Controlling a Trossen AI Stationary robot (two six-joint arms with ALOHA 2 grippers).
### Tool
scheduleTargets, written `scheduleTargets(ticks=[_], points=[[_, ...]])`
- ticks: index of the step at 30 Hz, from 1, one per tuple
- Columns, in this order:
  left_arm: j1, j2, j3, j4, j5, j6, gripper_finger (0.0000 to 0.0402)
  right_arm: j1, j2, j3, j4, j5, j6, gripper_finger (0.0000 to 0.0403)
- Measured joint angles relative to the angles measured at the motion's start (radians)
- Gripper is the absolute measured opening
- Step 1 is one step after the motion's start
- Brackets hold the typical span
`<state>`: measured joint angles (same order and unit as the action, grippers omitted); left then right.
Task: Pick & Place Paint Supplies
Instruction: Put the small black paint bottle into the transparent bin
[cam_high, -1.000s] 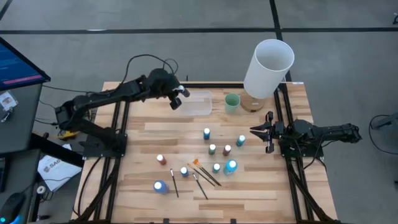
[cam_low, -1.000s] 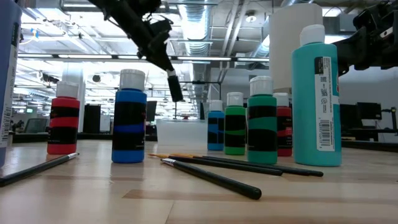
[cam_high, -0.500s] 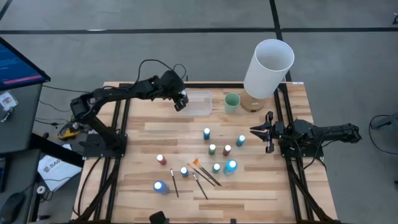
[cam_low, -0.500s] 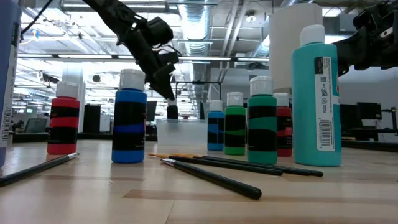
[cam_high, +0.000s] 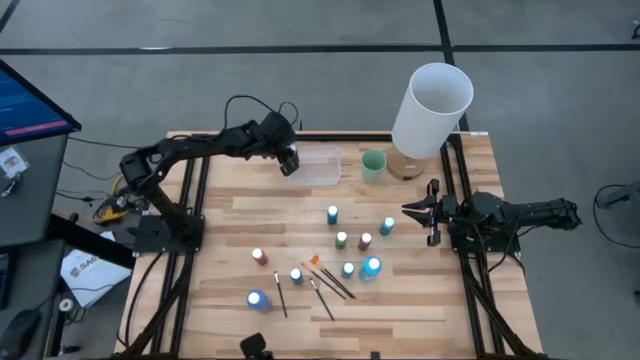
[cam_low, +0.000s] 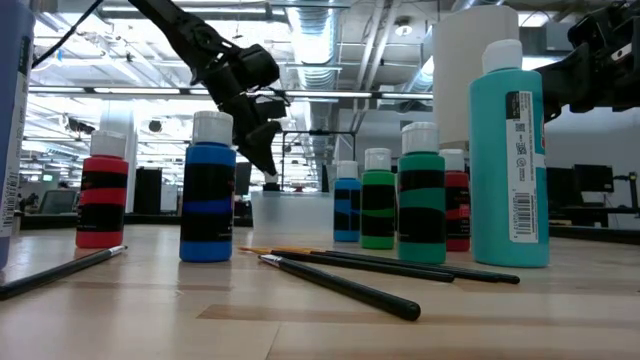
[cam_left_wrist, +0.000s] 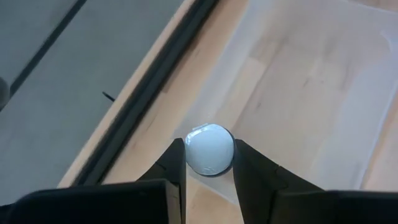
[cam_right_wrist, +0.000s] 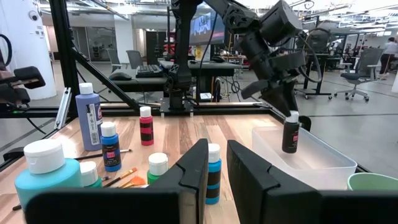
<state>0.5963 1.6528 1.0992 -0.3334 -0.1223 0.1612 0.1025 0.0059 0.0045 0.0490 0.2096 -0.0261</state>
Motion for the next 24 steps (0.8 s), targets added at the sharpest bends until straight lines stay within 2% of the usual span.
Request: scheduleTargets(ticks=[24], points=[[-0.001, 0.010, 0.000, 0.003, -0.003, -0.001, 0.0104, 0.000, 0.000, 0.000, 0.000, 0.000, 0.000, 0.0054]])
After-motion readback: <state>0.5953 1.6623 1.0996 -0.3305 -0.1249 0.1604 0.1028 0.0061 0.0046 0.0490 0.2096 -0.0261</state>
